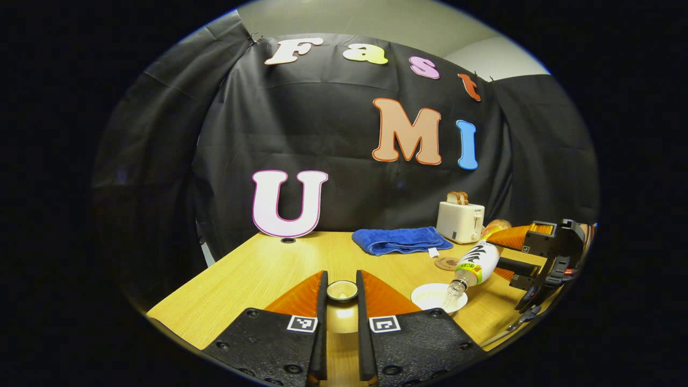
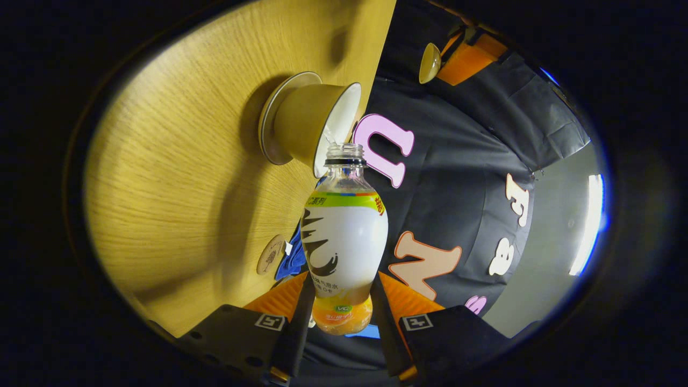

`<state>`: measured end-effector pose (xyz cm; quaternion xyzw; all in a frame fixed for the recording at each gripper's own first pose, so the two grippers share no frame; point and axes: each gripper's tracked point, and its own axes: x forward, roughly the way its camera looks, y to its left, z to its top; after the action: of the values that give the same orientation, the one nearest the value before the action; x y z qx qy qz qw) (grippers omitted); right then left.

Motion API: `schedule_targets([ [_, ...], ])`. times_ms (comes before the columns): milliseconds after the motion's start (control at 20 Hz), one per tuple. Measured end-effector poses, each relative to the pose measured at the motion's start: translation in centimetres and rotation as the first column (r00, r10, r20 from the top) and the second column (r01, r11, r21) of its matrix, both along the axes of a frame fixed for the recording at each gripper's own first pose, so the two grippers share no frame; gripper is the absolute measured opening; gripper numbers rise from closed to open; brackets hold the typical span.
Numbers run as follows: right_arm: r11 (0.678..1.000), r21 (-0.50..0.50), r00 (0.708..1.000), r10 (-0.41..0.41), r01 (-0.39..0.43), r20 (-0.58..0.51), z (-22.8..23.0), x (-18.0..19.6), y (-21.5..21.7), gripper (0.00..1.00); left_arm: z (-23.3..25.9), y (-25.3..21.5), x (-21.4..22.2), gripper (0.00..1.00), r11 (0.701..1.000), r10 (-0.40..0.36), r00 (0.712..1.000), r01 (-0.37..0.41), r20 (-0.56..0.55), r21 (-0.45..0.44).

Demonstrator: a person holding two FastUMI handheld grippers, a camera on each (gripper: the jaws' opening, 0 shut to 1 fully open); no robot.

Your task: Open the teacup lid with one hand, grasp the water bottle and pour water into the teacup with the other hand; after pouring, place the water bottle on the coaster and then close the teacup lid.

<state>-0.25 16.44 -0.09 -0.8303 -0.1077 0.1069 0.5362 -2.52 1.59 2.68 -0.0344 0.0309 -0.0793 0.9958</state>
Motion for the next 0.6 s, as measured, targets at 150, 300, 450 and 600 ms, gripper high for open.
schedule_targets([
  [150, 0.999, -0.042, 1.0, 0.016, -0.015, 0.017, 0.01, -0.34, 0.43, 0.63, -0.21, -0.37, -0.05, 0.2, 1.0, -0.008, 1.0, 0.008, -0.006, -0.001],
  [300, 0.996, -0.088, 0.999, 0.02, -0.017, 0.038, 0.61, -0.22, 0.58, 0.63, -0.19, -0.61, -0.01, 0.2, 1.0, -0.014, 1.0, 0.014, -0.008, -0.009],
  [450, 0.995, -0.102, 0.999, 0.019, -0.015, 0.032, 0.66, 0.11, 0.53, 0.63, -0.44, -0.9, -0.07, 0.2, 1.0, -0.021, 1.0, 0.021, -0.016, -0.019],
  [600, 0.998, -0.051, 1.0, -0.025, 0.025, -0.012, 0.33, 0.45, -0.21, 0.63, -0.34, -1.07, -0.19, 0.2, 1.0, -0.023, 1.0, 0.023, -0.015, -0.012],
])
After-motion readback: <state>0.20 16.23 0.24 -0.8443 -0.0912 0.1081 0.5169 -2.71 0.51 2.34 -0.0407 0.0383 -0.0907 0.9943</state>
